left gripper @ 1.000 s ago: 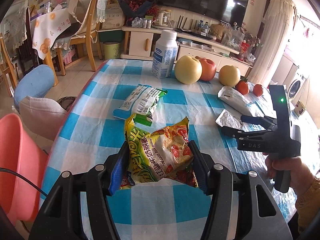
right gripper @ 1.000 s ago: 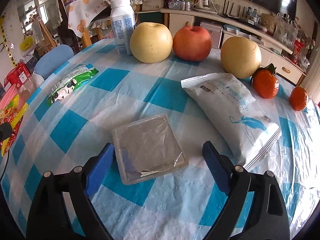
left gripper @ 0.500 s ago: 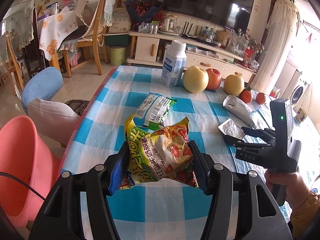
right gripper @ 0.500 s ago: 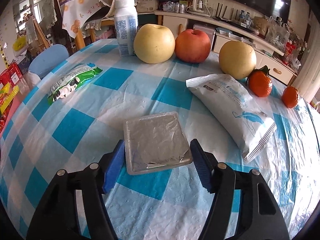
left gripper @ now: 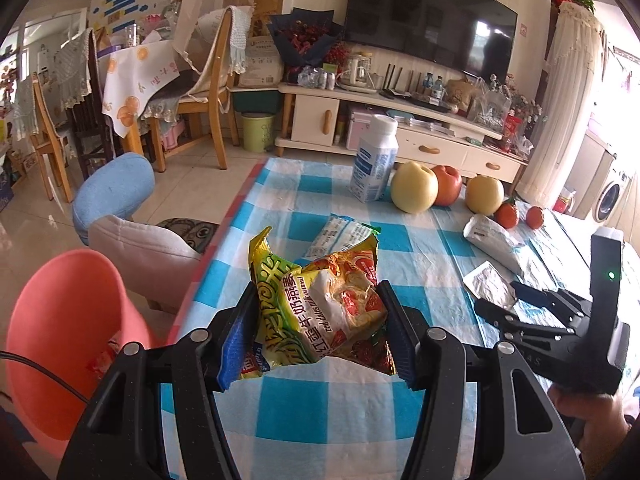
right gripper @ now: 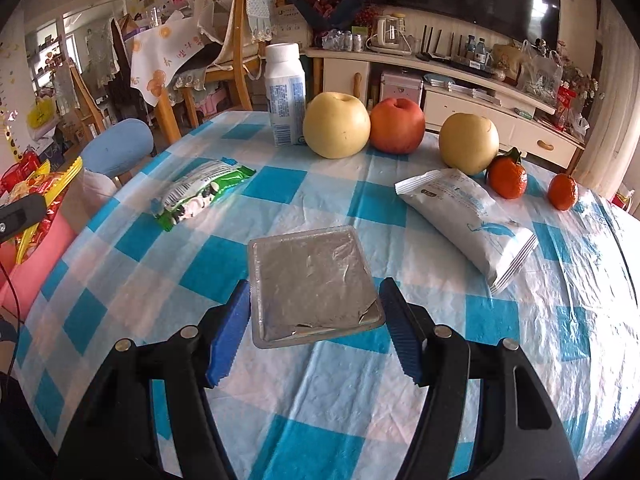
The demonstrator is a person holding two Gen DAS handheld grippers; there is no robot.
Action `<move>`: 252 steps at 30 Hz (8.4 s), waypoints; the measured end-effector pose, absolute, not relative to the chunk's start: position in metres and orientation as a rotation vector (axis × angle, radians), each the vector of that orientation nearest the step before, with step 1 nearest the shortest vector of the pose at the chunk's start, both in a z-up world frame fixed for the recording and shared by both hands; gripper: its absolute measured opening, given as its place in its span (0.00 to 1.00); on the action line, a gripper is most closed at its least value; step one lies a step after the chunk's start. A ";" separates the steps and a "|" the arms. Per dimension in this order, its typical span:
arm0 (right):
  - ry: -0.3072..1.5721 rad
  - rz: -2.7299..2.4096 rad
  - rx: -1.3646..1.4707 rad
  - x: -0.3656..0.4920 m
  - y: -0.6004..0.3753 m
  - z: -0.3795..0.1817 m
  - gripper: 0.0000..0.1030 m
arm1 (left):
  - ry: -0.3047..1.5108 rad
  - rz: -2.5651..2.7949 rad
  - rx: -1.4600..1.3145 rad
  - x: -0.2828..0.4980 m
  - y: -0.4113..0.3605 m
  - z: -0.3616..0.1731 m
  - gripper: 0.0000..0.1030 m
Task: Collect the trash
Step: 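Carry the yellow bag and silver packet over the pink bucket, then open both tools to drop the bag and packet into the bucket, then bring both open tools back over the table, then grasp the green snack bag with the left tool while the right tool grasps the wipes packet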
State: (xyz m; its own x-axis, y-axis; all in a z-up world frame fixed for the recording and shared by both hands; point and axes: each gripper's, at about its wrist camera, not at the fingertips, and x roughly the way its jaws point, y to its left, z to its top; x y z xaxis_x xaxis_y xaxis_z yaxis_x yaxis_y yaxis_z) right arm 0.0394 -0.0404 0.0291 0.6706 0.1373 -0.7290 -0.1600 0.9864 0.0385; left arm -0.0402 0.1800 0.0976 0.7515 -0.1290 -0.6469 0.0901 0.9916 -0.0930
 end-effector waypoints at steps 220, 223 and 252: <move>0.910 0.708 -0.182 0.130 -0.139 0.021 0.96 | 0.983 -0.229 0.124 0.135 0.104 -0.003 0.92; 0.857 0.611 -0.202 0.132 -0.133 0.028 0.96 | 0.979 -0.235 0.126 0.136 0.104 -0.003 0.92; 0.856 0.464 -0.312 0.145 -0.113 -0.006 0.75 | 0.931 -0.230 0.081 0.105 0.085 0.004 0.51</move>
